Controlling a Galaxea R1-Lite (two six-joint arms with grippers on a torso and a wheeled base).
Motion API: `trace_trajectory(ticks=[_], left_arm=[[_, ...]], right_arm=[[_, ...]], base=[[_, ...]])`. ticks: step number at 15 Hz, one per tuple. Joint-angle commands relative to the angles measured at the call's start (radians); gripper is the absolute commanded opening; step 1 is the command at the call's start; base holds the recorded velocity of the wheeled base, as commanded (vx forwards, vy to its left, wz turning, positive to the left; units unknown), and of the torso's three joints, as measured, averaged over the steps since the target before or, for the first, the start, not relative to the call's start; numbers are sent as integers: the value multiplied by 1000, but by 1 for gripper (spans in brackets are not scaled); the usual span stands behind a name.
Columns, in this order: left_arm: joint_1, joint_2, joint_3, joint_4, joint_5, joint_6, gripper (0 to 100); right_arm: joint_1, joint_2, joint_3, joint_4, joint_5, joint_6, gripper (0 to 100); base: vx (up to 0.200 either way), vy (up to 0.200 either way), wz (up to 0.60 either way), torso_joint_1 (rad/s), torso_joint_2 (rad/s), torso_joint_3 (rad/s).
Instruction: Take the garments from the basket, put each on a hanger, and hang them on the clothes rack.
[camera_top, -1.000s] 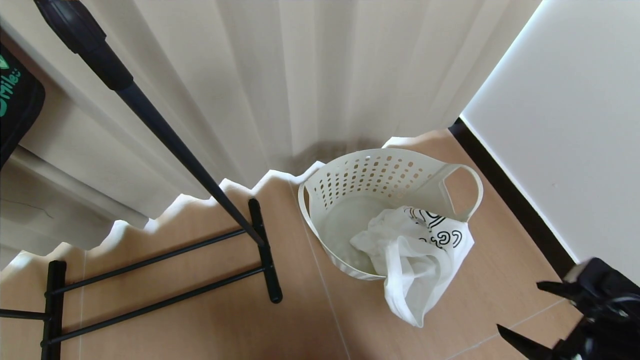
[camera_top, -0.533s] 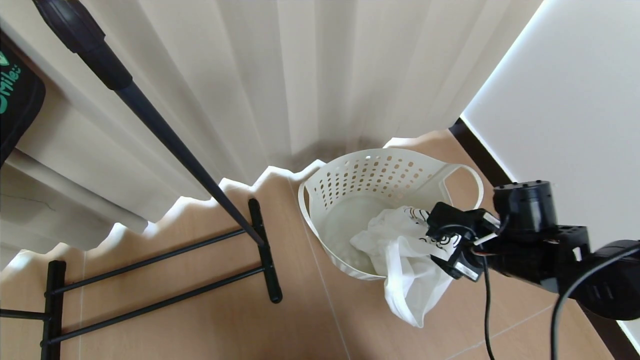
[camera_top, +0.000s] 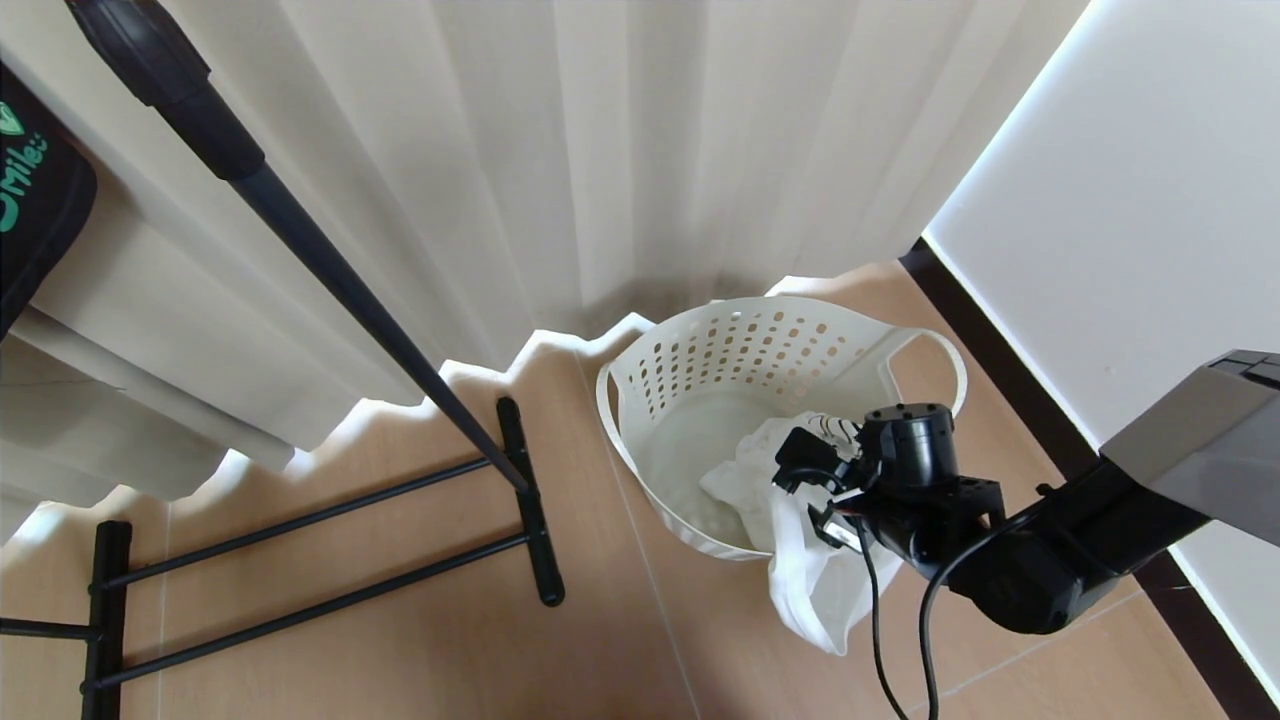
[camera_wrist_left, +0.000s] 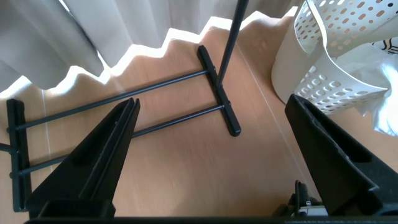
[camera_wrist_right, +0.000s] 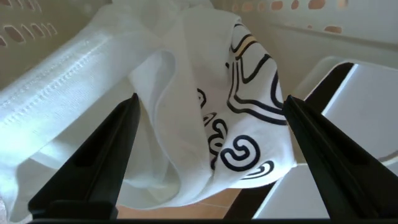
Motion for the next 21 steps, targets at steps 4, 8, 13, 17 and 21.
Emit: trace_trajectory(ticks=[4, 8, 13, 17, 21], left_arm=[[0, 0, 0, 0, 0, 0, 100], [0, 0, 0, 0, 0, 0, 100], [0, 0, 0, 0, 0, 0, 100], [0, 0, 0, 0, 2, 0, 100], [0, 0, 0, 0, 2, 0, 100]], right_arm=[[-2, 63, -35, -25, -3, 8, 100], [-2, 121, -95, -36, -26, 70, 100], [-5, 146, -135, -36, -55, 190, 100], [-21, 152, -149, -36, -52, 201, 0], [-21, 136, -106, -123, 66, 293, 0]], base=[[0, 0, 0, 0, 0, 0], [0, 0, 0, 0, 0, 0], [0, 0, 0, 0, 0, 0], [0, 0, 0, 0, 0, 0], [0, 0, 0, 0, 0, 0]])
